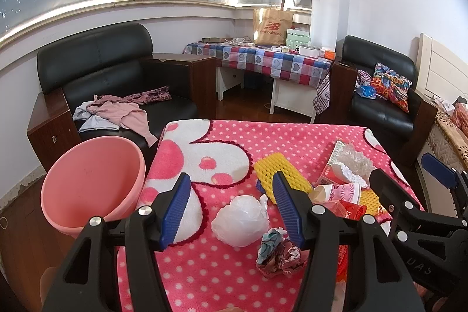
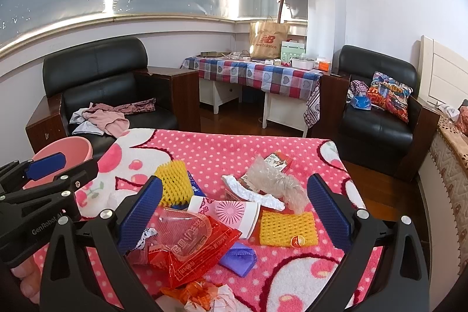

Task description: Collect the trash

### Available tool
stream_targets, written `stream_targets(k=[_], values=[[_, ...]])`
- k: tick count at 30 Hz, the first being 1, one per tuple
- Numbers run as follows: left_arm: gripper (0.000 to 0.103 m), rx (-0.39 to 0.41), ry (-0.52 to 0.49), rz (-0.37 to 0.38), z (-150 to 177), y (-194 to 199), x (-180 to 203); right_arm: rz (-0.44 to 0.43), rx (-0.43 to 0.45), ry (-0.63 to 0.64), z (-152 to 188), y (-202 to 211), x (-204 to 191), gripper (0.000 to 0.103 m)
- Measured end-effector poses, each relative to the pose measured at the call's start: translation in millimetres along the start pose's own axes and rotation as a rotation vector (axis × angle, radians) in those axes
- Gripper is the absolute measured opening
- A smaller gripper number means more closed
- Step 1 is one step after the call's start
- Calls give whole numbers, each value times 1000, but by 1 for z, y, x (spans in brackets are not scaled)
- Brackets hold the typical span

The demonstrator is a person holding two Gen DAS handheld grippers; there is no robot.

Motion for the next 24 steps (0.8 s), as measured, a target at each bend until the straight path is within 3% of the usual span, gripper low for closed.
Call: stream_targets(k=[24], values=[[58, 0, 0, 1, -2, -2, -3, -1, 0, 1, -1, 1, 0, 99]])
Point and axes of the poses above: each gripper's, at about its wrist camera, not at the fingertips, and y roughly against the way its jaws point, x to its right, z to its underside, the point moved 3 cm from there along -y, roughly the way its jaws point, and after that the axes turned 3 degrees about x, right-handed, at the moved point
